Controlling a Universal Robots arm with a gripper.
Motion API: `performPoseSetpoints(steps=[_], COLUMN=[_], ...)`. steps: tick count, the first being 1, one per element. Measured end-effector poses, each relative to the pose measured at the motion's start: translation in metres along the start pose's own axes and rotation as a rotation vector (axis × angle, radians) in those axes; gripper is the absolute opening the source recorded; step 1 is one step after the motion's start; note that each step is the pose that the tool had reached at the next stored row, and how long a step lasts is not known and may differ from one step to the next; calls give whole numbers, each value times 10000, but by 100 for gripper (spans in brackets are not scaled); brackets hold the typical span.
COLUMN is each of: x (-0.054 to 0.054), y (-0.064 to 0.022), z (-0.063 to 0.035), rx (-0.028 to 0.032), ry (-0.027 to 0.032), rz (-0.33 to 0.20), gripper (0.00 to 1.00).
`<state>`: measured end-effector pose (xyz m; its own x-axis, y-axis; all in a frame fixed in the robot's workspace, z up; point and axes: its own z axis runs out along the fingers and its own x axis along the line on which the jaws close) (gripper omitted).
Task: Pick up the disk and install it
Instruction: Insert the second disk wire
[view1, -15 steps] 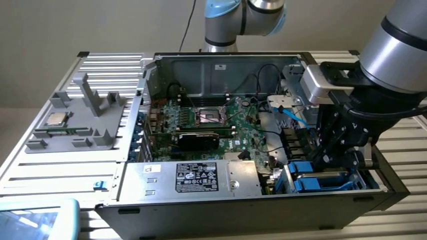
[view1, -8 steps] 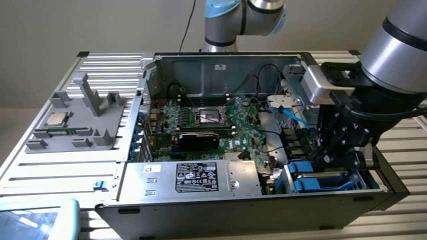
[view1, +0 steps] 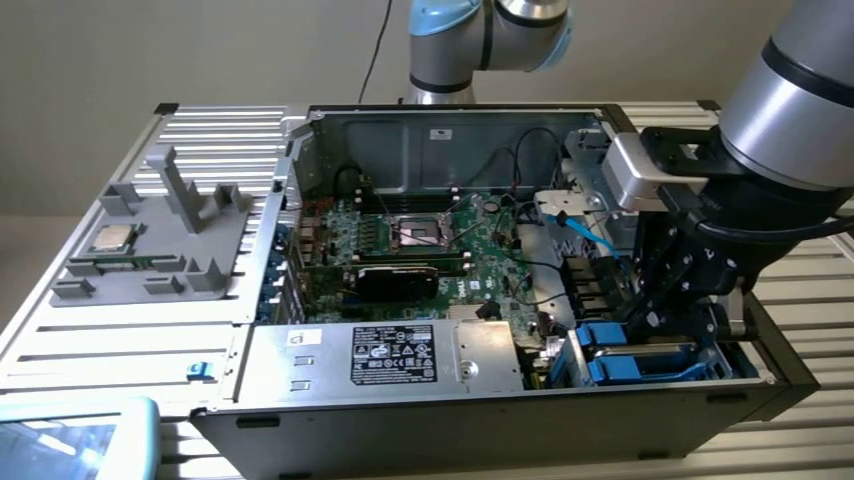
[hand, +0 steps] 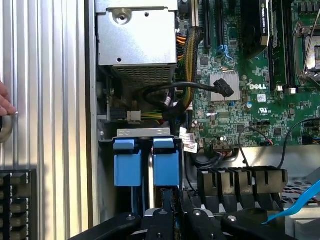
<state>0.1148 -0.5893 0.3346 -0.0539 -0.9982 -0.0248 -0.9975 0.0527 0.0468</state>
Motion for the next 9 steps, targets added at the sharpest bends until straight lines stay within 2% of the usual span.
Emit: performPoseSetpoints(steps=[4, 5, 6, 7, 9], x=[0, -1, -1, -2, -4], y=[-2, -3, -2, -1, -5], z=[1, -6, -20, -33, -77], rx=[1, 0, 0, 0, 1], ry=[-12, -13, -5, 0, 19], rz=[-1, -2, -1, -1, -1], gripper=[18, 24, 24, 30, 30])
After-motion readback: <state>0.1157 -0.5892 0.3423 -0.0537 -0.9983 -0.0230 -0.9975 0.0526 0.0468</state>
